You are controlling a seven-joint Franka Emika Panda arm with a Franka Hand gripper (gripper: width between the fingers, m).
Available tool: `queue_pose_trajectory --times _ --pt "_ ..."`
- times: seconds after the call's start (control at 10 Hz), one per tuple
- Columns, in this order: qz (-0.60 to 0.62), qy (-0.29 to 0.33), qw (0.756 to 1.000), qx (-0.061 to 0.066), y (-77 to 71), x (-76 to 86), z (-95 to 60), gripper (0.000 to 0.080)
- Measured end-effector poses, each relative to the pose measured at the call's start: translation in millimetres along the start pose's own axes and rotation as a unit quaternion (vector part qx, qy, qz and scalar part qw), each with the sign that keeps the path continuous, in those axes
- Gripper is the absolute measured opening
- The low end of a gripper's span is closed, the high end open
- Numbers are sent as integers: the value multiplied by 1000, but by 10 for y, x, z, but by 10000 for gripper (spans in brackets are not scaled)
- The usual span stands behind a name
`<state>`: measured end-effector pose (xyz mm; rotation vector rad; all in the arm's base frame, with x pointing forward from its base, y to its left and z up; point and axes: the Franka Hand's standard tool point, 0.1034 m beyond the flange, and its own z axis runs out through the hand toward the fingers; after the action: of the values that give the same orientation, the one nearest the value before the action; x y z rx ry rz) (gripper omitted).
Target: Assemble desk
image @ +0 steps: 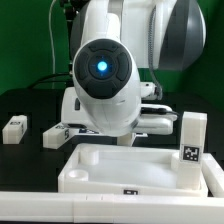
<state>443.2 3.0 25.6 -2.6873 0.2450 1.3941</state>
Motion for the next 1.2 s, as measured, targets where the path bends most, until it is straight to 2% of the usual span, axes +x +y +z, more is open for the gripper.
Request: queue_pose_trajectory --times 0.4,0.7,0.8,1.0,1.1,1.2 --pt "1 -8 1000 -3 -2 94 119 648" --pt "1 -3 1000 -4 -2 120 118 648" --pt "1 -3 1000 -4 -5 120 118 527" --pt "1 -3 1000 -4 -6 120 119 222" --pt "1 -3 1000 -4 -6 120 119 222" --pt "1 -3 1000 -4 -7 119 118 80"
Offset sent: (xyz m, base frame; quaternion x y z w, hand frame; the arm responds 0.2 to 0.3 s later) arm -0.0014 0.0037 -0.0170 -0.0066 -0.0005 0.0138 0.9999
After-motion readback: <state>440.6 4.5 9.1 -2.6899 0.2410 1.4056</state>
